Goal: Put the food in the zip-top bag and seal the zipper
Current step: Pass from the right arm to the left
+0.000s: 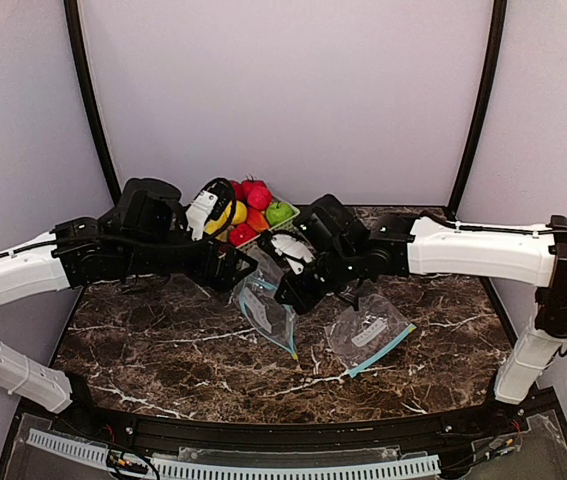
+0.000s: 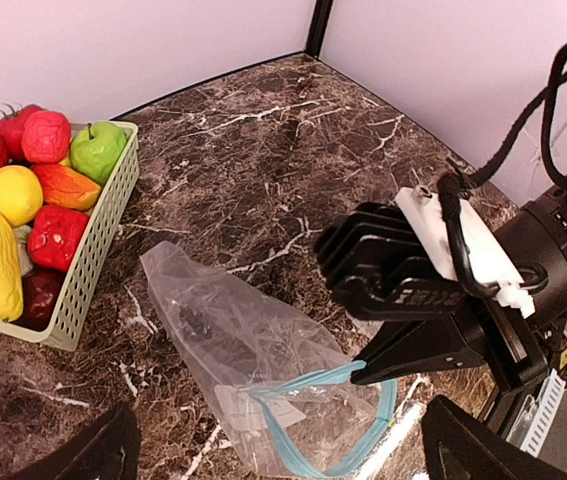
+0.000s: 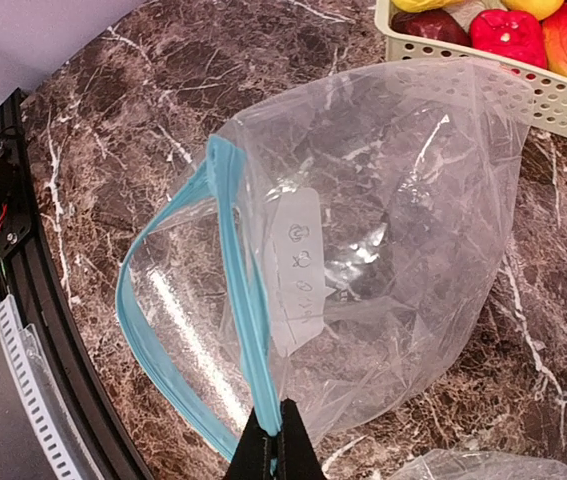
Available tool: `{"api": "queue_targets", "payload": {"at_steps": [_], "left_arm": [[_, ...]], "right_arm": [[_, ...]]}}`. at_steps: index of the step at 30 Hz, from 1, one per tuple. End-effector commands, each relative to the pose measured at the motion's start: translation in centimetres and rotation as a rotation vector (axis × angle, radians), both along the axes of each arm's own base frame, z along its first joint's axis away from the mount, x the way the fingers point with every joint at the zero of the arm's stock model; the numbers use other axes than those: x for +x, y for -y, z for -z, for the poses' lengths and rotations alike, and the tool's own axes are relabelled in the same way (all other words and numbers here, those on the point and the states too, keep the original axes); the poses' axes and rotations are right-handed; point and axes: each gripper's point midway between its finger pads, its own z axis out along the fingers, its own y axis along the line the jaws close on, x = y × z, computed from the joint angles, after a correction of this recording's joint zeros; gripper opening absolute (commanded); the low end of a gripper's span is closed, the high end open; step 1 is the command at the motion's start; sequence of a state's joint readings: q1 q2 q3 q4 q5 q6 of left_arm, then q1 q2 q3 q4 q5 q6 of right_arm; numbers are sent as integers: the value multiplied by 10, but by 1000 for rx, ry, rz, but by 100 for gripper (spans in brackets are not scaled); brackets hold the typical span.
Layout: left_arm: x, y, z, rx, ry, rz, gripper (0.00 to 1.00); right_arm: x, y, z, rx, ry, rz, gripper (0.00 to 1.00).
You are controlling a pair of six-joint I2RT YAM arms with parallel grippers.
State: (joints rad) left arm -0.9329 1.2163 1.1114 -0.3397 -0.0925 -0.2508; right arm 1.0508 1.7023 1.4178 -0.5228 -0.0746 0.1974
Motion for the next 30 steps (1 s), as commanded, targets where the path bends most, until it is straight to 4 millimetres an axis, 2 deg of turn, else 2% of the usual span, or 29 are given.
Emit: {"api": "queue_targets", "payload": {"at_steps": [1,4,9,13,17,22,25,30], "left_arm": [[-14,7,21,133,-10,166,99],[-18,15,21,125,5,223,98],[-11,17,25,131,26,232,81],[-4,14,34,162,9,212,74],[-1,9,44,178,-13,200,72],[-4,5,45,120,-31,209,78],[-3,1,49,100,-47,205,79],[0,6,53,106,-60,217,69]], "right_arm": [[-9,-9,-6,27,-36,-78,0],[-11,-10,-8,36,-43,-84,0],[-16,-10,-10,47,-56,-100,0],[-18,-9,-12,52,-60,-107,0],[-18,-7,-15,65,-65,-110,0],[-16,-4,-17,79,-72,-105,0],[-16,-4,-18,85,-74,-106,0],[-16,-7,-20,93,-79,-121,0]]}}
